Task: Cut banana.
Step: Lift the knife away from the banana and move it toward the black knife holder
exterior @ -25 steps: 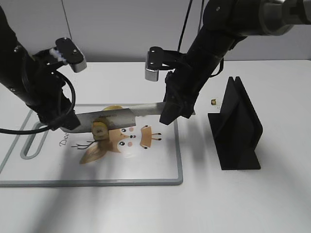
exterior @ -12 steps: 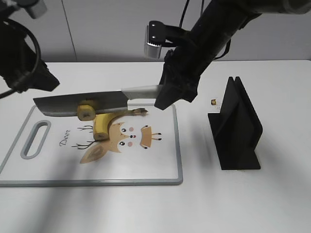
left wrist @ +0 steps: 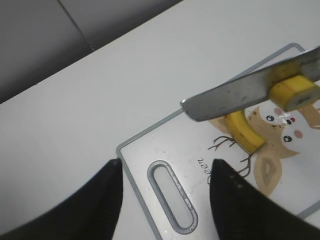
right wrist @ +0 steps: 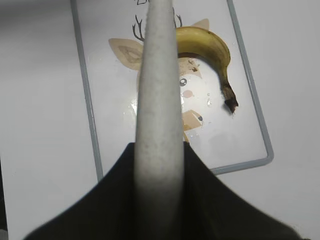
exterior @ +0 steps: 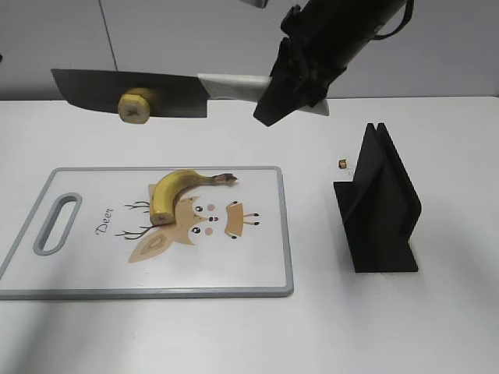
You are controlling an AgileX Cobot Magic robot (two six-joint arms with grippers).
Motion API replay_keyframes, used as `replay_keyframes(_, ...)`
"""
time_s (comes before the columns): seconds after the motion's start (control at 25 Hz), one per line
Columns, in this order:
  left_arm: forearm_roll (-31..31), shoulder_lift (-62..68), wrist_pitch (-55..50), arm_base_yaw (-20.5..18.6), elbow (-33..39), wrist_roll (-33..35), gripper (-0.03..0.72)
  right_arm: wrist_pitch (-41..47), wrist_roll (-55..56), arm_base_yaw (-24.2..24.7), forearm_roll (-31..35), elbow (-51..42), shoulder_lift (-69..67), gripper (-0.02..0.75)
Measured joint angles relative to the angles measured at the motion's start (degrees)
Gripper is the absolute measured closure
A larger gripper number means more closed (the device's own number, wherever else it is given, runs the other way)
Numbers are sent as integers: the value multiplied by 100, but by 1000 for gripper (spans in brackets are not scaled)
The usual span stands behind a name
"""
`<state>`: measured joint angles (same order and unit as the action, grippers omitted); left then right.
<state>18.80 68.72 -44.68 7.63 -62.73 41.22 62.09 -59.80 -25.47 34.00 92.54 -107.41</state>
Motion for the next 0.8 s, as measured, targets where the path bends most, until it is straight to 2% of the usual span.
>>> replay_keyframes(0.28, -626, -577, -761, -48, 0, -983, 148, 372, 1088, 0, -600, 0, 662, 575)
replay_keyframes(0.48, -1066, -878, -1538, -48, 85, -1863, 148, 457, 1695, 0, -657, -171, 1055, 575)
replay_keyframes(0.8, -1144, -2217, -1669, -50, 1155, -2288, 148, 124, 2114, -39, -807, -1349, 1860, 575)
